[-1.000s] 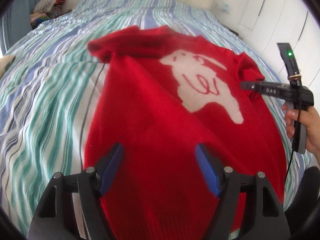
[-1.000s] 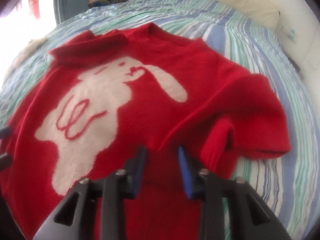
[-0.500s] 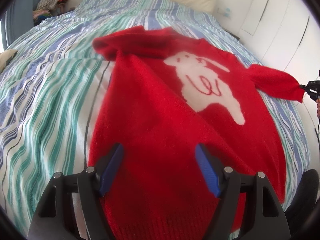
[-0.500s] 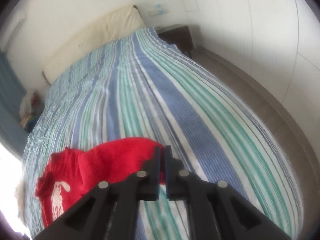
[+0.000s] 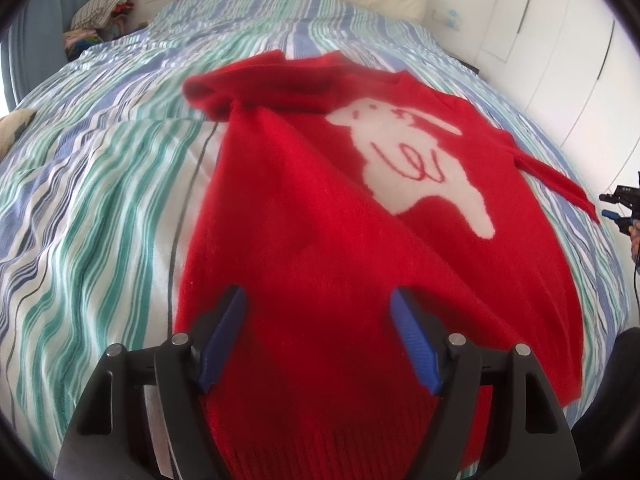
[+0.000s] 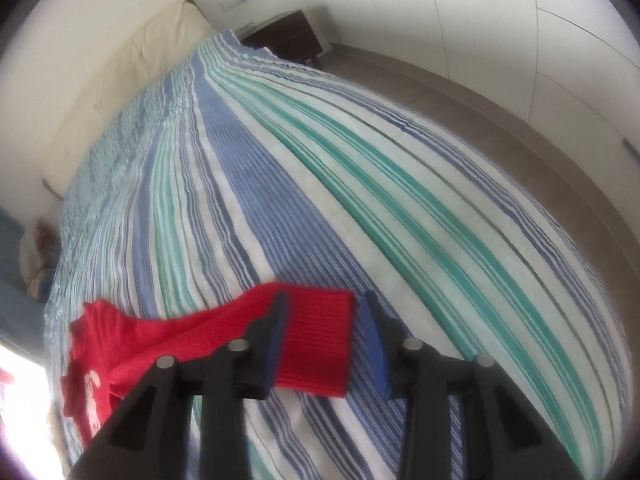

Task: Fold small clothes
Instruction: 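Grasp the sleeve with the right gripper and pull it outward flat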

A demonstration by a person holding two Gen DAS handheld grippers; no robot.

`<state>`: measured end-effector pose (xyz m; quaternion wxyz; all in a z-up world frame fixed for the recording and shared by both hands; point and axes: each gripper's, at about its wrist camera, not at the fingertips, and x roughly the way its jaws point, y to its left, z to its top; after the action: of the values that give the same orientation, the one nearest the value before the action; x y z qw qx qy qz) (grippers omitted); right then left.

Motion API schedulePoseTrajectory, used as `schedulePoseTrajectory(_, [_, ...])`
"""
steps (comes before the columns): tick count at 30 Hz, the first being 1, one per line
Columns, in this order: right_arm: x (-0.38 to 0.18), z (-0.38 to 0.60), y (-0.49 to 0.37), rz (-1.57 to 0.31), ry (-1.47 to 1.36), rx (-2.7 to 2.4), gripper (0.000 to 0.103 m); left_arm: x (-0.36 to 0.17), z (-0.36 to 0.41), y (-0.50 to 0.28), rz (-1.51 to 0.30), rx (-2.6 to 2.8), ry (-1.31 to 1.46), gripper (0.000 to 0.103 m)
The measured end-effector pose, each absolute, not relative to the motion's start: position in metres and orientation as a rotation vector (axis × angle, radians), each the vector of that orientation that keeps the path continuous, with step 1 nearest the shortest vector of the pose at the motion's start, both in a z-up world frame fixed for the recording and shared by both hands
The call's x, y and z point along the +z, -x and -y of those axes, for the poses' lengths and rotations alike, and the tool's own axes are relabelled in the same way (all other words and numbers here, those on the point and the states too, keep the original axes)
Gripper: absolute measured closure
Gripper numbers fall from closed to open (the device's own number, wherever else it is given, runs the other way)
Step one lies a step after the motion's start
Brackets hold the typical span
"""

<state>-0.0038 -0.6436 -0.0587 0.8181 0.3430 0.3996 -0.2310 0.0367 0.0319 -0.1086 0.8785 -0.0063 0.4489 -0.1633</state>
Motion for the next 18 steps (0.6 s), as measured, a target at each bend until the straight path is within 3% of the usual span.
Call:
schedulePoseTrajectory(9, [-0.116, 0.622, 0.034, -0.708, -1.162, -0.406, 0.063, -0.113, -0.024, -0.037, -0.938, -0.337, -0.019, 0.021])
schedulePoseTrajectory(10, [-0.120, 0.622, 0.033, -0.672, -1.163, -0.420, 0.065, -0.113, -0.025, -0.036, -0.938, -0.336, -0.023, 0.021])
schedulePoseTrajectory(11, [-0.120, 0.621, 0.031, -0.668, -1.141, -0.435, 0.079, -0.113, -0.026, -0.035, -0.938, -0.337, -0.022, 0.021])
schedulePoseTrajectory(13, [-0.112, 0.614, 0.034, -0.675, -1.065, -0.484, 0.093, -0.113, -0.028, -0.034, -0.939, -0.339, -0.018, 0.021])
schedulePoseTrajectory(18, [-0.083, 0.604, 0.048, -0.737, -0.855, -0.615, 0.097, -0.115, -0.023, -0.037, -0.947, -0.332, -0.034, 0.019])
